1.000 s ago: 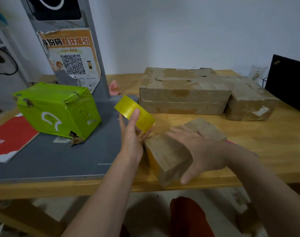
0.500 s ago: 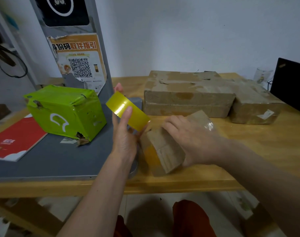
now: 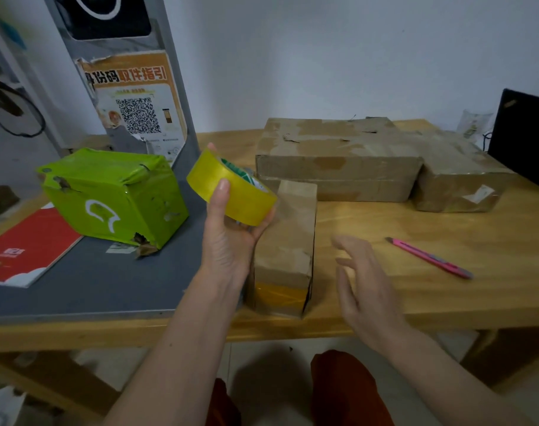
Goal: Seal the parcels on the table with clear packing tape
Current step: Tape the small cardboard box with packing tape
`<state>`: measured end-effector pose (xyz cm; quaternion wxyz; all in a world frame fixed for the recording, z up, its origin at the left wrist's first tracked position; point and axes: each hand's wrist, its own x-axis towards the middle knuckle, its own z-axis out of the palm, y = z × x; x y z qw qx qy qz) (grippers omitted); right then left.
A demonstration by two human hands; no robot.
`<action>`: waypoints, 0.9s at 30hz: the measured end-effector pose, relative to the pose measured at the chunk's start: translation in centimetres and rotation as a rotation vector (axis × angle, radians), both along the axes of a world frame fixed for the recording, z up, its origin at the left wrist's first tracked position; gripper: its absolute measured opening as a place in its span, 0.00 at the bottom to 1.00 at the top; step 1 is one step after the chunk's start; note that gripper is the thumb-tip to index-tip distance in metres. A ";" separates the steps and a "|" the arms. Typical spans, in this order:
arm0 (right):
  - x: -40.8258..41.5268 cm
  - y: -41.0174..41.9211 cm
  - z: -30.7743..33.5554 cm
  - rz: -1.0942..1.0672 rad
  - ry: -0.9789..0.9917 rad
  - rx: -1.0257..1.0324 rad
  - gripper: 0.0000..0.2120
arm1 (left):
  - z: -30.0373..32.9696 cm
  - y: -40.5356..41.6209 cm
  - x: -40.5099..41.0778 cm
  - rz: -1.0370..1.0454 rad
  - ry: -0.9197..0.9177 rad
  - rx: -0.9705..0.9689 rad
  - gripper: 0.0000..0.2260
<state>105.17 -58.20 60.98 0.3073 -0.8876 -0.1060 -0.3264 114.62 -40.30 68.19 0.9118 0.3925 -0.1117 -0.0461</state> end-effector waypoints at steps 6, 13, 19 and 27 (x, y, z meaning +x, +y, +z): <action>-0.1 1.4 1.3 0.227 0.009 -0.079 0.24 | 0.6 0.0 -0.3 -0.031 -0.021 0.002 0.35; 0.8 0.9 10.6 0.188 0.139 0.525 0.38 | 5.0 1.6 -2.3 -0.418 -0.130 0.362 0.42; 2.9 -0.3 12.7 0.185 0.002 0.739 0.16 | 6.1 0.4 -4.0 -0.728 -0.140 0.512 0.34; 2.5 -1.2 12.2 0.075 -0.143 0.966 0.10 | 4.1 0.0 -5.9 -0.544 0.364 0.144 0.07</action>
